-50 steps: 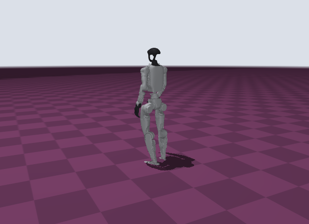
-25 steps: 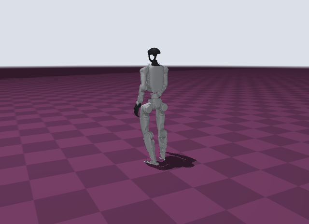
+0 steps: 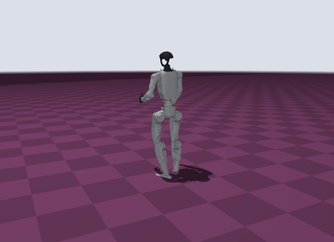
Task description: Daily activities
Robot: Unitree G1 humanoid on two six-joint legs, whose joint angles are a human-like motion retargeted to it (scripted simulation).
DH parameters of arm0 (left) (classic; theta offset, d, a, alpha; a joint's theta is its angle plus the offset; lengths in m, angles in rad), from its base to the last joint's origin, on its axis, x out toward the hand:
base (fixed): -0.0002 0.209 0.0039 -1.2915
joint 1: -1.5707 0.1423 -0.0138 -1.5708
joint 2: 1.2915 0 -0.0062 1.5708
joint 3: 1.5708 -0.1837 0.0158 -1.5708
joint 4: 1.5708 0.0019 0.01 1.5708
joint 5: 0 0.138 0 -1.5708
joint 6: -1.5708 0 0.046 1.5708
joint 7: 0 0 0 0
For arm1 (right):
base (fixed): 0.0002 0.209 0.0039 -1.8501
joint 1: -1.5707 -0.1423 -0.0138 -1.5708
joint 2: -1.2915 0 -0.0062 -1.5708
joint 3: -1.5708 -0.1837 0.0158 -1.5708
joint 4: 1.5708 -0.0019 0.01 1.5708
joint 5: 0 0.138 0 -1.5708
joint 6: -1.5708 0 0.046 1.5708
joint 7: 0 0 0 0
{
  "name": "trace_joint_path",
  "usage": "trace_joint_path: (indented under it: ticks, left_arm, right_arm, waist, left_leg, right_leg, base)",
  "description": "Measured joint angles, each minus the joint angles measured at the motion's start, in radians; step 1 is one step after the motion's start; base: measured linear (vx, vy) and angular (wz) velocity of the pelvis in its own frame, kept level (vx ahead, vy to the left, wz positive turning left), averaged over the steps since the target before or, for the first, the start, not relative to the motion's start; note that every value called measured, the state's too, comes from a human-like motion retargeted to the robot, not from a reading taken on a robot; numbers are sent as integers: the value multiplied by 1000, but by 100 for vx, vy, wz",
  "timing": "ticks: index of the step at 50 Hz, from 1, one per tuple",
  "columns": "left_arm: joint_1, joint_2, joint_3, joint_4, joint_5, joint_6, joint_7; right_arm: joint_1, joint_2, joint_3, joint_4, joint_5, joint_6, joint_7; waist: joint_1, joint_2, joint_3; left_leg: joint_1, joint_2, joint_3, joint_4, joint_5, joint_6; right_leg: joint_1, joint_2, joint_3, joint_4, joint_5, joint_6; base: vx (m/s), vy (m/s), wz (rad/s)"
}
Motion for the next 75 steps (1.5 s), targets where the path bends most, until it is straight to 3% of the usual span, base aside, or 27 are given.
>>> trace_joint_path:
  ticks: [15, 37, 56, 75]
  left_arm:
    - [-218, 144, 66, -182, 84, -35, 156]
    - [-205, 68, 64, -102, 193, 13, 227]
    - [-176, 84, 140, -105, 356, 43, 366]
    - [-5, 207, 102, -221, 515, 54, 249]
  right_arm:
    - [-3, -17, 28, -31, -31, 14, -34]
    - [-21, -4, -4, -10, -65, 29, -80]
    - [-8, -5, -7, -52, -134, 21, -178]
    - [5, -25, -45, -82, -188, 21, -238]
  waist:
    - [-1, 14, -21]
    - [-28, 19, -35]
    - [-37, 23, -52]
    - [-22, 39, -43]
  left_leg:
    - [-6, 18, 19, 37, -13, -5]
    - [28, 2, 54, -8, 13, -9]
    - [55, -10, 81, -38, 30, -11]
    - [74, -18, 105, -39, 22, -8]
  right_leg:
    - [16, 12, 21, -40, 38, 22]
    - [19, 3, 42, -52, 42, 33]
    - [12, -3, 63, -39, 32, 46]
    - [-13, -5, 82, 26, -25, 51]
  base:
    - [0, 0, 0]
    - [0, 0, 0]
    - [0, 0, 0]
    - [0, 0, 0]
